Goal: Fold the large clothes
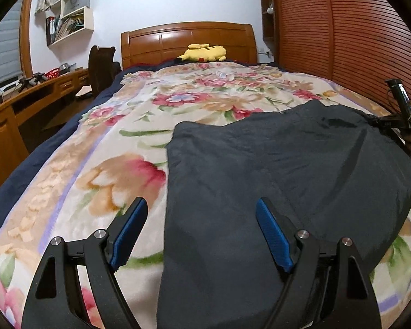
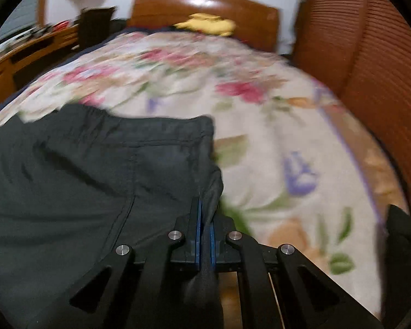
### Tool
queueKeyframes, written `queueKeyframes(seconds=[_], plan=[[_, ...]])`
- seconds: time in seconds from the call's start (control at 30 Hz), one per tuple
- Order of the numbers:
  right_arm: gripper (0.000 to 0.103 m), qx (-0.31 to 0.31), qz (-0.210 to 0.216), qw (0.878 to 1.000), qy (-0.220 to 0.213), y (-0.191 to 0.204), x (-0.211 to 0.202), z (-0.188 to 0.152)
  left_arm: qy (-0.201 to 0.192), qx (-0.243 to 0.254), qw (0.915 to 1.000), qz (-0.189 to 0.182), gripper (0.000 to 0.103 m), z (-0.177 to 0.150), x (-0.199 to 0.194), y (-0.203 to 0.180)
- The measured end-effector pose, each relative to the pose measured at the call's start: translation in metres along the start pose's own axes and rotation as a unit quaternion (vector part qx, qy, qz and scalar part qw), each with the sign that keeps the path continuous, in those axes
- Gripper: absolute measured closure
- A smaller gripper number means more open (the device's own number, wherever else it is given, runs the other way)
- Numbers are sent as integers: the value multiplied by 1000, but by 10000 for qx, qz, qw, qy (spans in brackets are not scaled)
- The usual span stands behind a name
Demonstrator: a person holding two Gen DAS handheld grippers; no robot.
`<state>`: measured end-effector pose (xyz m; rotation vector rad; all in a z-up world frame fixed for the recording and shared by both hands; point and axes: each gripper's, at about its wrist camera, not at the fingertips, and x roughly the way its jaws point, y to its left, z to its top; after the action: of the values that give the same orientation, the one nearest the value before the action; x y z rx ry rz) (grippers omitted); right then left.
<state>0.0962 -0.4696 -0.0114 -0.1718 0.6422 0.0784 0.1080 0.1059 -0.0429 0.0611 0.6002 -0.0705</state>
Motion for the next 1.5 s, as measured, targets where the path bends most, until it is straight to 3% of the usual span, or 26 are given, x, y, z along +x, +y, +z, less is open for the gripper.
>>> queueKeyframes(seconds=[0.13,0.2,0.27,0.33,0.4,0.57,0.77,0.93,1.17,1.33,1.4,1.5], plan=[[98,-116,-118,9998,130,9,1,0,-10,-38,10000,47,21,0,-2,1],[90,-88,-78,9997,216,7,-5,-2,-15,-38,10000,62,21,0,-3,1],[65,-27,-102,9999,122,0,-19,-6,-38,-17,10000,60,21,2,-8,0],[44,16,58,10000,12,-5,-37,-13,-26,-81,9998,-201,21,3,-15,2],[36,4,241,9997,-54,-6,-53,-26,74,-133,9993,-328,21,3,-20,6],[33,-427,408,9982,-72,0,-88,-68,255,-27,9993,-272,21,-8,-38,9],[33,-546,369,9978,-115,-6,-110,-93,378,-111,9990,-217,21,-24,-54,14],[27,-137,547,9984,-42,-20,-113,-104,500,-88,9985,-182,21,-36,-56,13],[27,460,743,9962,20,-21,-102,-119,638,-93,9978,-149,21,-45,-47,13],[27,520,725,9960,85,-13,-94,-123,685,-136,9974,-153,21,-48,-44,14],[27,494,725,9961,106,-9,-93,-125,701,-122,9973,-169,25,-49,-44,13],[29,530,778,9955,63,-9,-92,-129,760,-28,9968,-252,42,-48,-42,8]])
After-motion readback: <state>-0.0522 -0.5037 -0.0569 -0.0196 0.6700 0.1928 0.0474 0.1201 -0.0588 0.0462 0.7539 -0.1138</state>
